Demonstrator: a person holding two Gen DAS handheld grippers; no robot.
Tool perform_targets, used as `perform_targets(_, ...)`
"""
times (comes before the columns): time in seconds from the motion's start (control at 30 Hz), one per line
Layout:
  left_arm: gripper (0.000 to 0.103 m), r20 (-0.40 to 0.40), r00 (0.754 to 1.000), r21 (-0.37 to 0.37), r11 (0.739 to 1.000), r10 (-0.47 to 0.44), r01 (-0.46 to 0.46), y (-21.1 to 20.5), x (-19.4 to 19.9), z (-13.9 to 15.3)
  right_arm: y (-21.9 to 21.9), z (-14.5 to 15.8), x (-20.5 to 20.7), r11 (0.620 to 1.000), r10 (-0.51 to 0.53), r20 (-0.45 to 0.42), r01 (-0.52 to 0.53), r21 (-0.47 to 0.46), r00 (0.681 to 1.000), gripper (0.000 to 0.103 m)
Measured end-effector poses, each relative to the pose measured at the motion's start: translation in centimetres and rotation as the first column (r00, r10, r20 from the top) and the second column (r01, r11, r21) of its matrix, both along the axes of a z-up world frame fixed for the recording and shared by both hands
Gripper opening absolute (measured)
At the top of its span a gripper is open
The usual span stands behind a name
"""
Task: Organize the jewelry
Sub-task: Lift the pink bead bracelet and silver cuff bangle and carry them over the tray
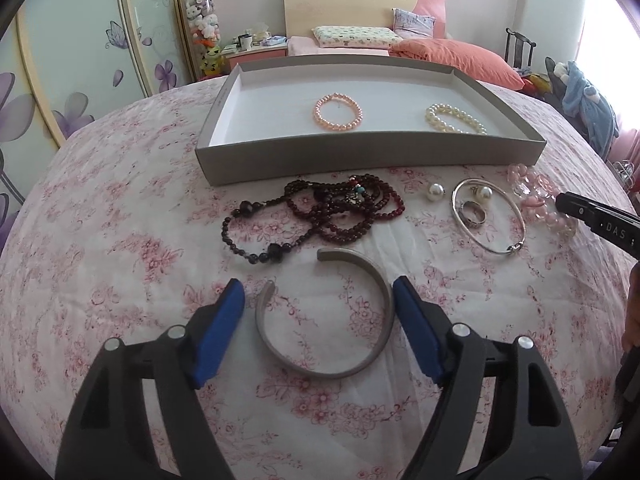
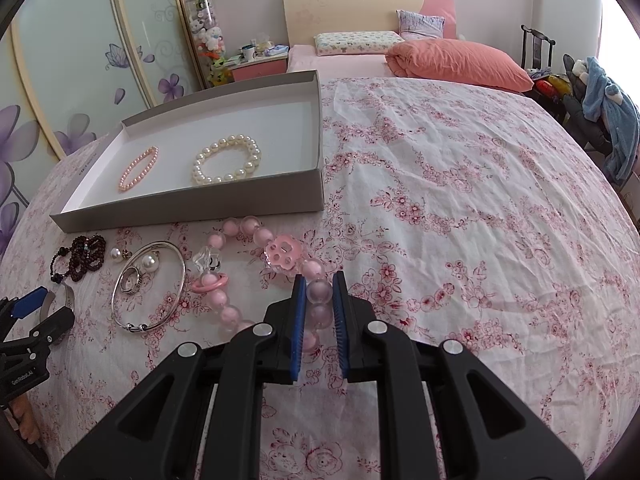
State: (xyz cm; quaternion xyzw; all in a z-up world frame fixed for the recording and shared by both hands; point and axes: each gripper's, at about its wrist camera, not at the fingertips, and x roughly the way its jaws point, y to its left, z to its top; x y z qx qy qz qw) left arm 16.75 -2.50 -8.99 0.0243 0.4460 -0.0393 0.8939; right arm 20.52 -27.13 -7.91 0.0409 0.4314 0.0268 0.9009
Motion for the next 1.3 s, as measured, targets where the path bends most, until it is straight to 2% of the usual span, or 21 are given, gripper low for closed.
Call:
perform_targets(0.43,0.071,0.002,1.0,0.0,1.0,0.0,0.0,-0.1,-0.1,0.0,0.0,0.0,0.0,1.0,0.0,0.0,0.0,-0.006,1.0,0.015)
perform_targets(0.5,0.064,0.006,1.0,-0.002,1.0,-0.001,0.001,0.0,-0.1,0.1,0.1,0.0,0.0,1.0,0.0,0.0,0.0,-0.016,1.0,0.015)
perform_targets(0.63,0.064,0.01,1.0,0.001,1.0,-0.001,0.001,-0.1,-0.2,0.0,0.2,0.0,0.0,1.0,-0.001,0.004,0.001,-0.017,1.0,0.014)
perform_targets(0.73,0.064,0.01,1.0,-0.005,1.0,0.004,-0.004,0.1,-0.4,-0.2,0.2,0.7,-0.7,1.0,-0.005,0.037,0.004,0.006,0.999,0.014)
perform_targets(0.87,0.064,0.014,1.0,-0.033,0.999,0.025,-0.024,1.1,-0.8,0.0,0.4,3.0,-2.2,0.998,0.011,0.134,-0.02,0.067,0.991,0.014)
perform_targets(0.97,0.064,0.054,0.998,-0.045,0.998,0.044,-0.042,1.8,-1.1,1.0,1.1,4.7,-3.0,0.992,0.026,0.203,-0.05,0.115,0.979,0.014)
perform_targets(1.1,0.064,0.153,0.987,-0.038,0.998,0.049,-0.044,1.7,-2.1,2.7,2.0,5.9,-3.6,0.985,0.04,0.263,-0.082,0.149,0.964,0.014)
perform_targets(1.3,0.064,0.318,0.948,0.01,0.999,0.035,-0.04,0.4,-3.8,4.9,2.8,6.9,-4.4,0.984,0.037,0.312,-0.09,0.156,0.949,0.014)
